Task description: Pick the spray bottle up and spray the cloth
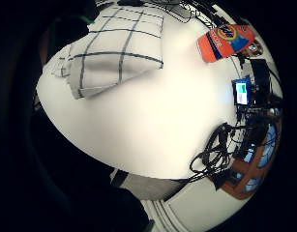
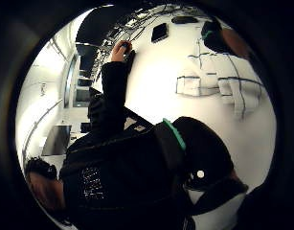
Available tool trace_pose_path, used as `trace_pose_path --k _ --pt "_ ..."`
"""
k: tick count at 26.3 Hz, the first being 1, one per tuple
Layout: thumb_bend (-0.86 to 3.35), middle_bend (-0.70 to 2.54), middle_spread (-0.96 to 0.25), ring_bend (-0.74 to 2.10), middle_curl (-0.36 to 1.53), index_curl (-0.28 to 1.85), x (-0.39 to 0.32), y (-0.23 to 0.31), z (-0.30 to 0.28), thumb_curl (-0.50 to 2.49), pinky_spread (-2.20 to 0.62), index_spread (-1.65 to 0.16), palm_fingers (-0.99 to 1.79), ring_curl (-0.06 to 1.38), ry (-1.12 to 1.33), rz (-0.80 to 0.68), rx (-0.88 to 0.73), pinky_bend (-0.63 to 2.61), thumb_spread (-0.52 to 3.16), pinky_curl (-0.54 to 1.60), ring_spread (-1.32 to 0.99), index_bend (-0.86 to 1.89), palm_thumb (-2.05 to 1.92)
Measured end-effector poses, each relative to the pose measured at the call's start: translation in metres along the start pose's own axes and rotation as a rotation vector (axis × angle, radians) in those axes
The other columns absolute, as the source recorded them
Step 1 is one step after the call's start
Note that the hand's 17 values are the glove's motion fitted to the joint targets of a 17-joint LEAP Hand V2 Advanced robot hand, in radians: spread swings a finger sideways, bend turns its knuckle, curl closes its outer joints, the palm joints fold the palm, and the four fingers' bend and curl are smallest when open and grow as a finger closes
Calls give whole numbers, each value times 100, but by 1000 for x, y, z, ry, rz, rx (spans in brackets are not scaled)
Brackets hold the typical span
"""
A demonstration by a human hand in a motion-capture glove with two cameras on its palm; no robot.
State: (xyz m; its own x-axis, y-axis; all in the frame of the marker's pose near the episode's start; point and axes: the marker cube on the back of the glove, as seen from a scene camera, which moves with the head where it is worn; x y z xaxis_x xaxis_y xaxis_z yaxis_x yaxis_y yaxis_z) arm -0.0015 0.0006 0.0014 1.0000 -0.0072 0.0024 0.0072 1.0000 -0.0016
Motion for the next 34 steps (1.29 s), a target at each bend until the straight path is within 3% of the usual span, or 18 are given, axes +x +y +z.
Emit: trace_pose_path --k 12,20,26,30,34 --pt "19 22 -8 25 18 24 6 0 -1 13 15 -34 55 17 -9 16 -14 31 92 19 -10 27 41" --pt "15 18 -8 24 22 28 29 1 -9 16 16 -36 56 21 13 36 -33 28 105 22 -11 24 44" --pt "13 18 -8 25 25 30 75 -32 -33 19 17 -37 62 23 63 146 21 27 111 24 -12 21 47" --pt "12 18 -9 26 26 31 105 -9 -52 20 16 -37 64 24 90 148 -12 25 113 25 -13 19 50" --pt "11 18 -9 27 28 32 136 -26 -78 21 16 -37 67 26 78 216 43 24 115 26 -14 18 52"
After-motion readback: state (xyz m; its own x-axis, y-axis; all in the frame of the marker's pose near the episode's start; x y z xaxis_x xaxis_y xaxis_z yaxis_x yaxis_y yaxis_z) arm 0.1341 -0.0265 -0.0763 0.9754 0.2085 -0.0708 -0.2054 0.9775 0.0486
